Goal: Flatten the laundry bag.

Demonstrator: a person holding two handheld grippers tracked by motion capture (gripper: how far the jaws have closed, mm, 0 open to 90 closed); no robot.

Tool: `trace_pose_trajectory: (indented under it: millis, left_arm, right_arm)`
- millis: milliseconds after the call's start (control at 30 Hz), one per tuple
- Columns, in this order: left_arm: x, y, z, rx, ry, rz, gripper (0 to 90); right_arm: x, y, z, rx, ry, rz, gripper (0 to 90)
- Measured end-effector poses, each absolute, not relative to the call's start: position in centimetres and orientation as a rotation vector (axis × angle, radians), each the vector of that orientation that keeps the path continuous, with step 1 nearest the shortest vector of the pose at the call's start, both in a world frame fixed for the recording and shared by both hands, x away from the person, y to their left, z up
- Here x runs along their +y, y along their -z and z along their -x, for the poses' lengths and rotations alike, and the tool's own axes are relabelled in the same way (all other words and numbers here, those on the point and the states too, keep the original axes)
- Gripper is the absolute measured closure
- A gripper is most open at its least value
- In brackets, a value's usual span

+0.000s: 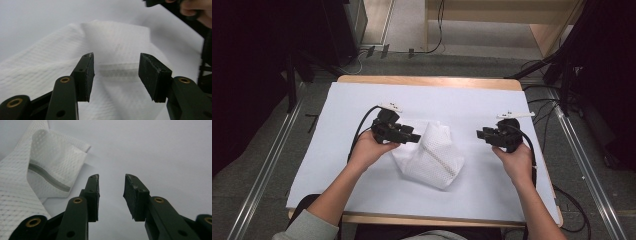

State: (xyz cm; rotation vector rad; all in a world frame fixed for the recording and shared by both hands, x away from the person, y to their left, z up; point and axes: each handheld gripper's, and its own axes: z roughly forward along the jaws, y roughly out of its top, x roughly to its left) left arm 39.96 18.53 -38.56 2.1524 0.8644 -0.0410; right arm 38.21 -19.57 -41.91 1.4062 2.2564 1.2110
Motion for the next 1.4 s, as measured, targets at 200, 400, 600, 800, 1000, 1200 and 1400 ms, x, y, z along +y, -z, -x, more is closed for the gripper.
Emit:
trace_pose_trajectory:
  millis: [200,400,600,800,1000,1200,1400]
  left_arm:
    - [21.9,39.3,-42.1,0.976,-0.019,-2.128,46.9]
    - [24.1,40.2,-43.5,1.068,-0.058,-2.109,46.7]
    - [25.8,41.2,-44.5,1.137,-0.079,-2.102,45.8]
    - [27.3,42.5,-45.4,1.212,-0.068,-2.088,43.7]
    - [27.7,44.2,-45.9,1.267,-0.043,-2.059,40.2]
    - [26.9,45.0,-46.0,1.264,-0.092,-2.087,38.5]
    - [26.0,45.0,-45.5,1.235,-0.173,-2.135,54.9]
  right_arm:
    - [-17.4,40.8,-38.1,2.301,-1.25,-1.345,65.4]
    - [-15.8,40.3,-38.2,2.343,-1.265,-1.301,63.5]
    - [-13.7,39.6,-38.5,2.402,-1.26,-1.227,61.5]
    - [-11.7,39.0,-39.1,2.434,-1.292,-1.186,53.0]
    - [-9.3,39.8,-39.4,2.476,-1.279,-1.153,41.4]
    - [-8.5,40.7,-39.7,2.526,-1.264,-1.172,40.5]
    - [-7.5,42.3,-39.8,2.587,-1.202,-1.183,56.0]
